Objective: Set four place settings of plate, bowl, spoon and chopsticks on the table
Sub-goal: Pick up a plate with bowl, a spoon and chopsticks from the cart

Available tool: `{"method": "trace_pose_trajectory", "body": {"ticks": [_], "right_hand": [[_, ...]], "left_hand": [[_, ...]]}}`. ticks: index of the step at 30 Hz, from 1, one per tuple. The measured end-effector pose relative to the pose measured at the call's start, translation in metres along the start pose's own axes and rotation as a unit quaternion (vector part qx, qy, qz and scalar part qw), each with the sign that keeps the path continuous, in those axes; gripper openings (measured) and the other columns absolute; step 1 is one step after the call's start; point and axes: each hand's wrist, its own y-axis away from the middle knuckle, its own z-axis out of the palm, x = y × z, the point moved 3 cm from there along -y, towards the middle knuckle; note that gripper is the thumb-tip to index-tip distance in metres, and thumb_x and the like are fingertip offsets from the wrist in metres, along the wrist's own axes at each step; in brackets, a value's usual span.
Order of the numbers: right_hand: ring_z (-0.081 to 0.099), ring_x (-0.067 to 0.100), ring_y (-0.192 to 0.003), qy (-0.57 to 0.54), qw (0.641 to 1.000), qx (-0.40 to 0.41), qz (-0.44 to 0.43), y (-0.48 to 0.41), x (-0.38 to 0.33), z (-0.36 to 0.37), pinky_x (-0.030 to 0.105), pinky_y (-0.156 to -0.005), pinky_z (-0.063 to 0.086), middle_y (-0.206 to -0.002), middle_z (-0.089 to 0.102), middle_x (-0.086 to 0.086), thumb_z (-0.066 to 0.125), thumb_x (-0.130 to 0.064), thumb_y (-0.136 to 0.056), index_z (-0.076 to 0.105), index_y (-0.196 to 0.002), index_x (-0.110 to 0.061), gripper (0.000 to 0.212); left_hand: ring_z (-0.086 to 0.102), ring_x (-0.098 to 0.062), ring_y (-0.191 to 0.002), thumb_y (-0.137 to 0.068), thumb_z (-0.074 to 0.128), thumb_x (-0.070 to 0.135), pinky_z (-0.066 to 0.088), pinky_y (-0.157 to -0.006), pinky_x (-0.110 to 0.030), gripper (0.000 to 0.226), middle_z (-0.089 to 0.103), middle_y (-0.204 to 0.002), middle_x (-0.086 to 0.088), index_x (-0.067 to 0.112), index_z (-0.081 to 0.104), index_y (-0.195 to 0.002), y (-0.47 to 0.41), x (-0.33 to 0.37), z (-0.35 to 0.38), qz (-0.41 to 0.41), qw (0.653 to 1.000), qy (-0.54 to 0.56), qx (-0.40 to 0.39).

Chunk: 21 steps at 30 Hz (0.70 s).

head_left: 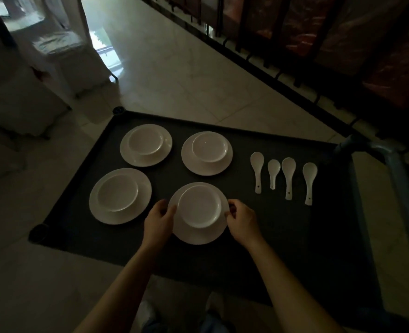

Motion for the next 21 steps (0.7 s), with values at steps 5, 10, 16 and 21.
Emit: {"method": "trace_pose_trajectory", "body": {"ticks": [5, 10, 16, 21], "right_hand": [[0.054, 0.000, -0.093, -0.024, 0.999, 0.033, -0.013, 0.009, 0.004, -0.024, 0.012, -0.068, 0.039, -0.106, 0.056, -0.016, 0.058, -0.023, -0.095, 0.057, -0.123, -0.031, 0.029], [0.054, -0.005, -0.086, -0.051, 0.997, 0.062, -0.008, 0.021, 0.014, -0.046, 0.011, -0.065, 0.040, -0.101, 0.055, -0.021, 0.057, -0.030, -0.095, 0.057, -0.121, -0.037, 0.027], [0.054, -0.011, -0.087, -0.077, 0.992, 0.102, -0.018, 0.040, 0.028, -0.070, 0.009, -0.064, 0.040, -0.105, 0.059, -0.019, 0.058, -0.030, -0.096, 0.059, -0.120, -0.035, 0.025], [0.056, -0.010, -0.091, -0.100, 0.985, 0.138, -0.013, 0.058, 0.045, -0.092, 0.010, -0.067, 0.043, -0.111, 0.062, -0.019, 0.058, -0.032, -0.096, 0.058, -0.121, -0.038, 0.026]], "left_hand": [[0.059, -0.014, -0.099, -0.092, 0.055, 0.050, 0.049, -0.083, -0.036, 0.048, 0.060, -0.119, -0.002, 0.020, 0.056, -0.129, 0.004, 0.011, 0.019, -0.009, 0.997, 0.061, -0.050], [0.061, -0.015, -0.095, -0.088, 0.052, 0.059, 0.047, -0.069, -0.031, 0.023, 0.060, -0.108, 0.006, 0.040, 0.058, -0.099, 0.009, 0.022, 0.039, -0.007, 0.990, 0.099, -0.095], [0.063, -0.024, -0.103, -0.081, 0.049, 0.071, 0.053, -0.087, -0.050, 0.049, 0.059, -0.113, 0.005, 0.042, 0.052, -0.121, 0.010, 0.029, 0.065, -0.032, 0.981, 0.136, -0.132], [0.069, -0.028, -0.102, -0.088, 0.041, 0.068, 0.056, -0.083, -0.051, 0.045, 0.064, -0.124, -0.005, 0.044, 0.058, -0.122, 0.012, 0.035, 0.095, -0.055, 0.974, 0.132, -0.177]]}}
